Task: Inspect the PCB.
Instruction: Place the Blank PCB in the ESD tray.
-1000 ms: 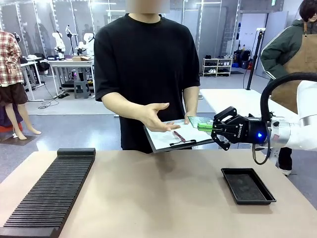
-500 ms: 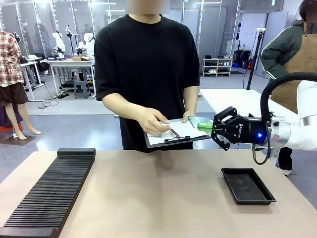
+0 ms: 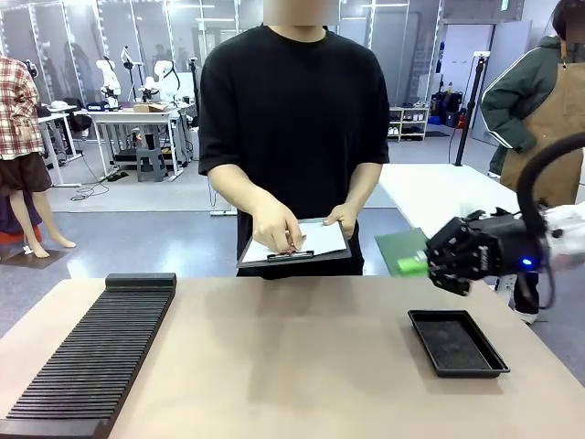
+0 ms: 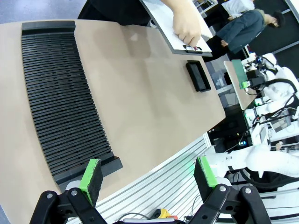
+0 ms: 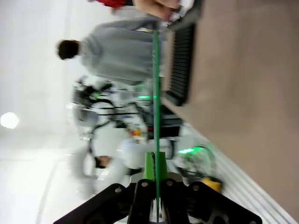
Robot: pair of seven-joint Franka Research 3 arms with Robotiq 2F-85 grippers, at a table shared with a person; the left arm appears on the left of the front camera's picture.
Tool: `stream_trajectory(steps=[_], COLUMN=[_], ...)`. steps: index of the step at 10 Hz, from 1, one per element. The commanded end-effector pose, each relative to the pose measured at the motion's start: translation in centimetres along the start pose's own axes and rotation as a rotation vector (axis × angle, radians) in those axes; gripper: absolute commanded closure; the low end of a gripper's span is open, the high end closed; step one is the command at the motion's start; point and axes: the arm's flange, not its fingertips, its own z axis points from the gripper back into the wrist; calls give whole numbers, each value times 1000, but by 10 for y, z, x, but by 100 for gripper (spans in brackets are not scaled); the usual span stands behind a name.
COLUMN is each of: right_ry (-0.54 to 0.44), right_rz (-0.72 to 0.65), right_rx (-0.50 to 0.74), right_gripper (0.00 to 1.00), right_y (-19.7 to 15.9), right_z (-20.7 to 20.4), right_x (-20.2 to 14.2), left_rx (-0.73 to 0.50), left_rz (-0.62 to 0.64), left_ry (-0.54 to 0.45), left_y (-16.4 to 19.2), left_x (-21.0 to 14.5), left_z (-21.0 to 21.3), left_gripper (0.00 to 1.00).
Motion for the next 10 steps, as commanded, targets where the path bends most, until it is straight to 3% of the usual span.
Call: stream_trajectory(steps=[1,3,5,10], right_ry=[-68,-114,-103,-112], right_rz=[117,134,142,62], right_rx=[-235,-400,-475,-562], right_gripper=[97,97,97,97], right_y=[-4,-17,-30,-75], right_z=[15,22,29,37], right_x=[-12,-3,7,33], left_rx=[18,18,18,18], left_rz=[15,15,15,15], left_ry=[11,11,11,11], left_y=[-4,-4,-4,-4], left_x=[2,2,2,2], left_z=[4,4,4,4], left_gripper=[0,0,0,0])
